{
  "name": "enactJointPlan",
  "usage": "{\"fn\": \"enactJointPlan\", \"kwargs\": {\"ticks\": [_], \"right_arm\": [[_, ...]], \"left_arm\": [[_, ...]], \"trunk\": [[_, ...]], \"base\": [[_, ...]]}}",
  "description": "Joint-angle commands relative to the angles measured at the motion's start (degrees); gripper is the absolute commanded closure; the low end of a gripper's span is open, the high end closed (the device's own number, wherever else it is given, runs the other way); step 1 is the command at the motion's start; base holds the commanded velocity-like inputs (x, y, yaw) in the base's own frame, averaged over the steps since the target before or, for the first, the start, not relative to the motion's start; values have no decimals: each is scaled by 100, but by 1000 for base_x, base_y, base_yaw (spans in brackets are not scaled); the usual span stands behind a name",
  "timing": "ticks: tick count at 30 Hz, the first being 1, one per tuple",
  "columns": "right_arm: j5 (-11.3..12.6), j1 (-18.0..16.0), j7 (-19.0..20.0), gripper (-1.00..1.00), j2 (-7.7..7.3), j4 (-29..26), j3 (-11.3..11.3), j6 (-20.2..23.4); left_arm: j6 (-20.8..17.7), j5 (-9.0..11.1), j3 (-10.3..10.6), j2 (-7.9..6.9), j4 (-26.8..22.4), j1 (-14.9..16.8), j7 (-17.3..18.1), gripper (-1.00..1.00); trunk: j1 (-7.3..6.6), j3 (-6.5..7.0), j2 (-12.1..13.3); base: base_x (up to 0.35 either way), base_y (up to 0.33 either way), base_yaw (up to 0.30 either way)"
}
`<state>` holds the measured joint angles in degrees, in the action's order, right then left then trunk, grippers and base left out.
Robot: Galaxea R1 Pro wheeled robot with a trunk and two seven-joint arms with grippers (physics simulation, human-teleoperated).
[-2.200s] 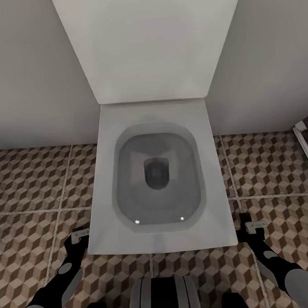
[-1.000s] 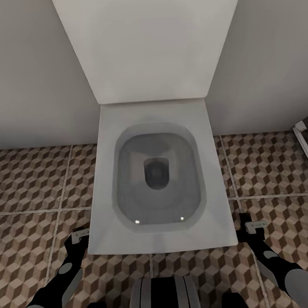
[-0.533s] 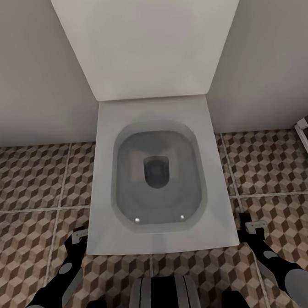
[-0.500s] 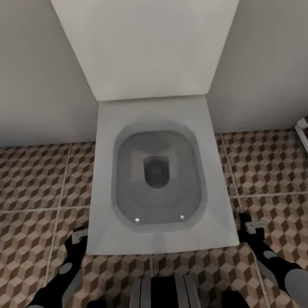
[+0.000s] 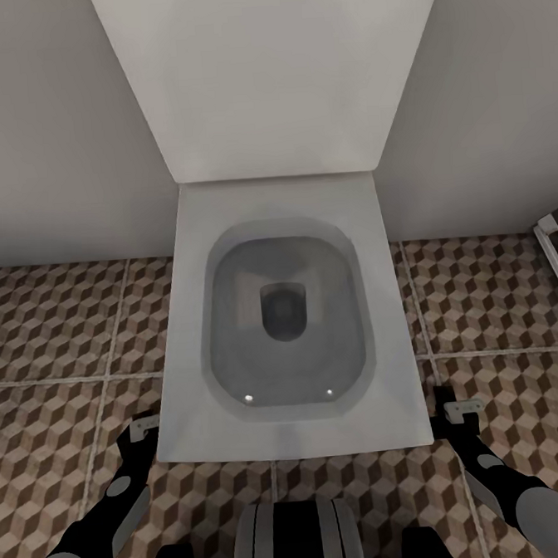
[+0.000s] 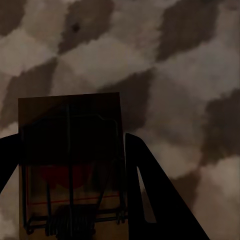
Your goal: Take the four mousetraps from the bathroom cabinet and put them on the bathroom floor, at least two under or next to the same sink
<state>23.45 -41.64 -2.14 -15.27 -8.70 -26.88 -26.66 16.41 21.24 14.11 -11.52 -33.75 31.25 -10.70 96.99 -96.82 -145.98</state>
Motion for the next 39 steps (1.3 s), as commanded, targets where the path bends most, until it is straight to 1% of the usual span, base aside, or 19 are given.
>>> {"fn": "enactJointPlan", "kwargs": {"ticks": [1,39], "right_arm": [[48,-2,12,100,-2,0,-45,-14],[49,-2,12,100,-2,0,-45,-14]], "left_arm": [[20,20,49,-8,0,3,-63,100],[20,20,56,-8,0,3,-63,100]], "trunk": [[-1,-3,-1],[-1,-3,-1]], "base": [[0,0,0],[0,0,0]]}}
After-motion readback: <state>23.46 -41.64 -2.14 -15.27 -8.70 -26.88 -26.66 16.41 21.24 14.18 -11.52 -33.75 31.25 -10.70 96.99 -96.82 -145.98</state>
